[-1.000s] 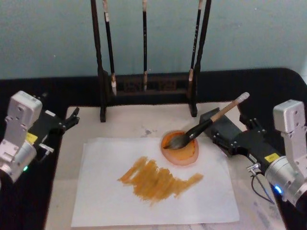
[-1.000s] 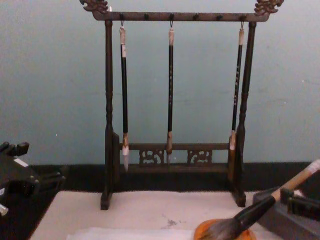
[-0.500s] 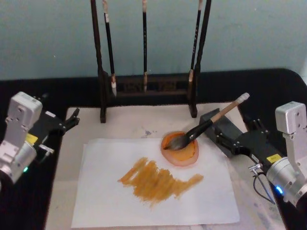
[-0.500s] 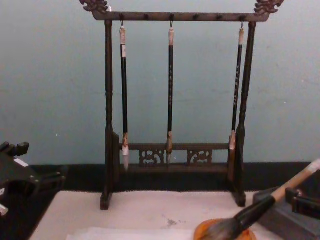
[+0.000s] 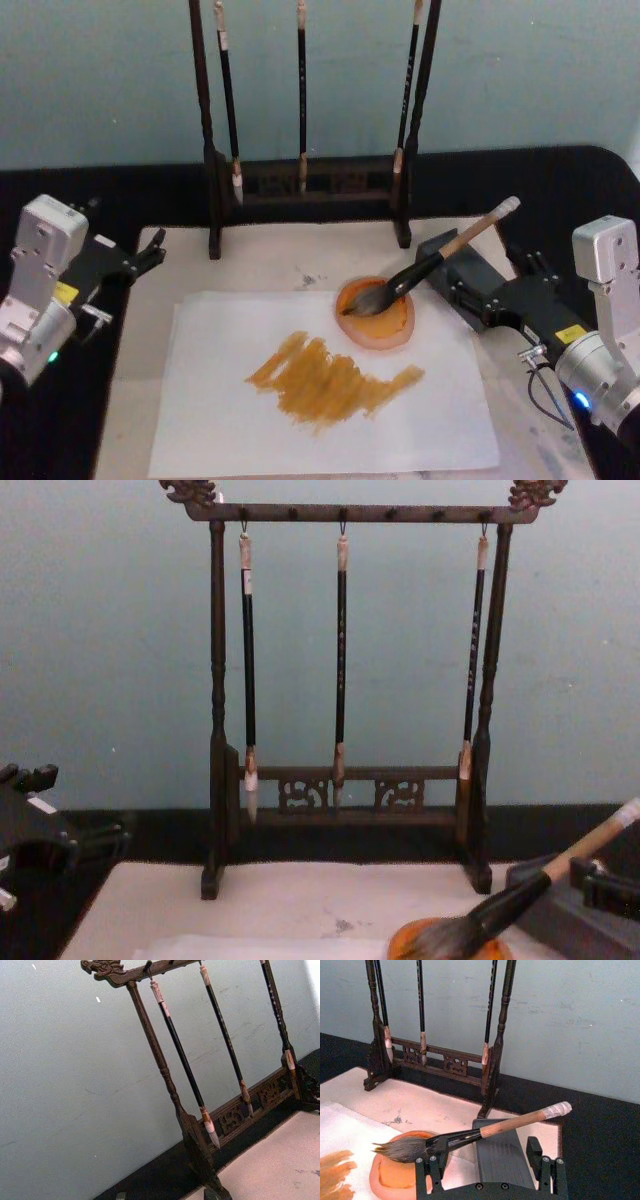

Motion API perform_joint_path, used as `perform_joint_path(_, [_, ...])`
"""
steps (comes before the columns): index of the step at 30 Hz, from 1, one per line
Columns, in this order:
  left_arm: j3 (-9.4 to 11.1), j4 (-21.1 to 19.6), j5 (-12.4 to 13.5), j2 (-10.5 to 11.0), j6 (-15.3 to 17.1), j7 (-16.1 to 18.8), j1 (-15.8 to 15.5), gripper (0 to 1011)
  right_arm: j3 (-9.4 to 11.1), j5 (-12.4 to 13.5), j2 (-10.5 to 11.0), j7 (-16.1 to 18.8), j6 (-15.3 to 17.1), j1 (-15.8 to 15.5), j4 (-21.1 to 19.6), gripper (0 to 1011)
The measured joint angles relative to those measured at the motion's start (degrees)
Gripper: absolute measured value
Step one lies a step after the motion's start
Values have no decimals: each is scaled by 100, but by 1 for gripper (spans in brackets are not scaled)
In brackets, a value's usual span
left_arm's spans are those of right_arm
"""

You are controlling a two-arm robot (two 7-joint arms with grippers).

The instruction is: Pick up the brush from the inkstone, write on the paper, then place the brush back to its original position.

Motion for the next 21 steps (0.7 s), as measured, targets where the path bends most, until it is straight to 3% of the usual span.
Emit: perform_joint_path(21, [0,0,0,0,0,0,0,1010,-9,-1,8,-1,4,5,-5,1000])
